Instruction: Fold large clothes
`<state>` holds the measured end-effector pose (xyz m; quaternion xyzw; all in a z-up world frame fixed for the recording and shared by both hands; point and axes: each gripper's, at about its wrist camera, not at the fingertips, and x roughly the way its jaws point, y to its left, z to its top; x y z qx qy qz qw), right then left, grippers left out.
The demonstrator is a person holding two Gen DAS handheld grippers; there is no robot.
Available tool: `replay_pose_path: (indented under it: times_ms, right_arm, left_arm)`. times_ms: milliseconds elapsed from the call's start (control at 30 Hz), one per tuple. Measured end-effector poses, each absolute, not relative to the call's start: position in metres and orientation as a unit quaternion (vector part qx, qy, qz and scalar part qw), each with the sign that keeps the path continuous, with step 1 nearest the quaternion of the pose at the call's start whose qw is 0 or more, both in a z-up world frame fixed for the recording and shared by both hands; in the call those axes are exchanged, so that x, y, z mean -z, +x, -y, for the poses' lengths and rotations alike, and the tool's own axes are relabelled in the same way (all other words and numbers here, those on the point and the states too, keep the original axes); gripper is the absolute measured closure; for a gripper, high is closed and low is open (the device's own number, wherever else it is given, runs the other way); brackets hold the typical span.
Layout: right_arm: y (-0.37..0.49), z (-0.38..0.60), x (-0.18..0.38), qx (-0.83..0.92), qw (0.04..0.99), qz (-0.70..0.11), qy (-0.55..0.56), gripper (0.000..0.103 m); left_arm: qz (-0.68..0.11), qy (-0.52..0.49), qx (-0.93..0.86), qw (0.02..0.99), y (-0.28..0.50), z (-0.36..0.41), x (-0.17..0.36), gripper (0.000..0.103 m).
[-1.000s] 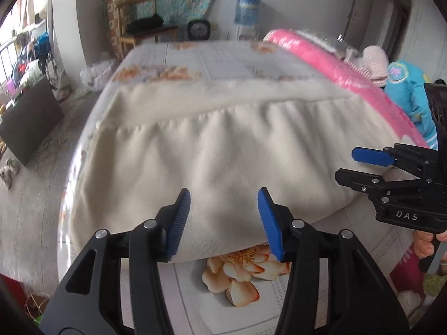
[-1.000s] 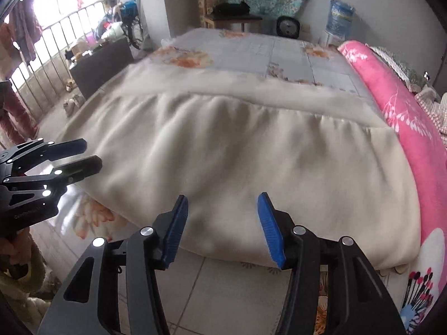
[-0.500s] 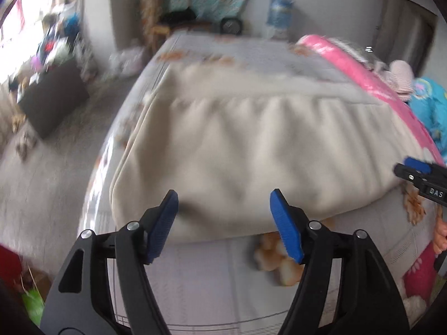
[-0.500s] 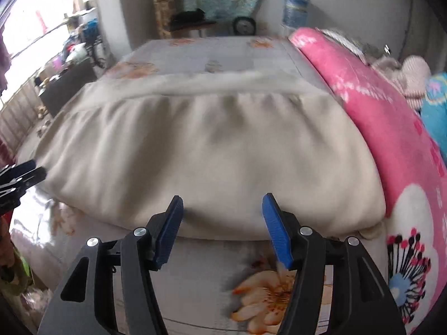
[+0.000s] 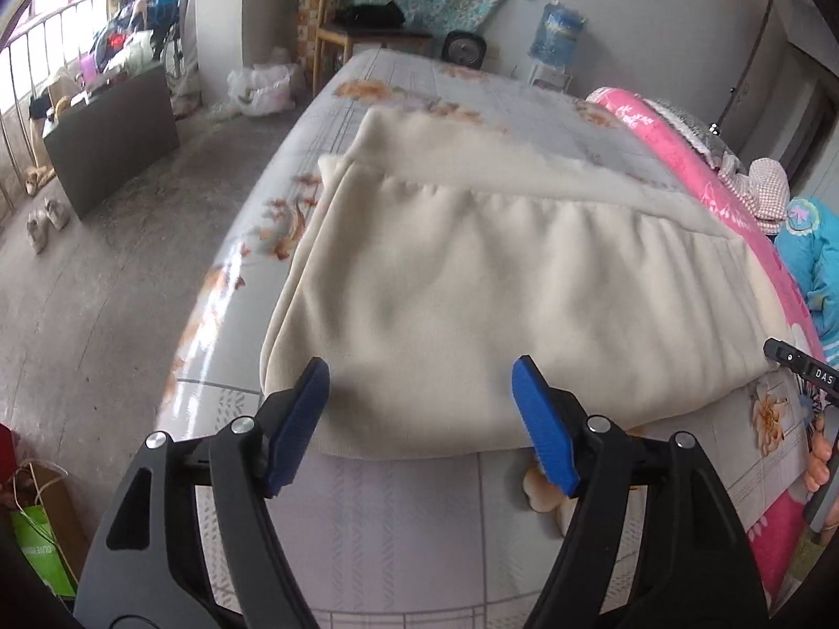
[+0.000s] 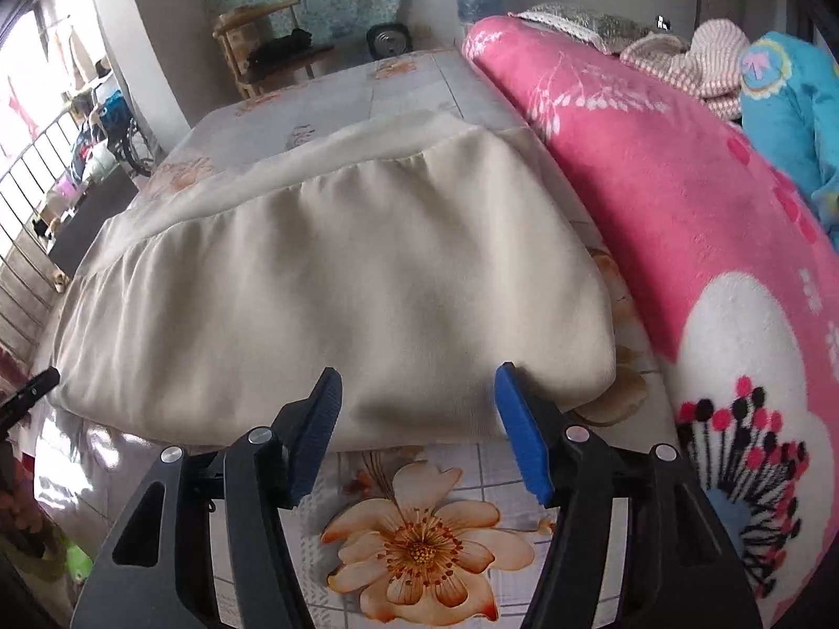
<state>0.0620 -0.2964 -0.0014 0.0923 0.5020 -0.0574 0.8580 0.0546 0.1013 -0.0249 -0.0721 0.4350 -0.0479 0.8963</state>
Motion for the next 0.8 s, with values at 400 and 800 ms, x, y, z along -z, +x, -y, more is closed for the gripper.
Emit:
replay_pose_path:
  times_ms: [400,800]
  right_arm:
    - [0.01,0.24,-0.014,-0.023,0.848,-0.52,0.101,0.019]
    - [0.004,0.213,0.011,0.002,0.831,-0.553,0.062,0.016]
  left_arm:
    - [-0.446,-0.042,0.103,0.888,-0.002,-0.055,0.015,0.023]
    - [-0.479,-0.001,0.048,0.876,-0.002,-0.03,0.043,0.018]
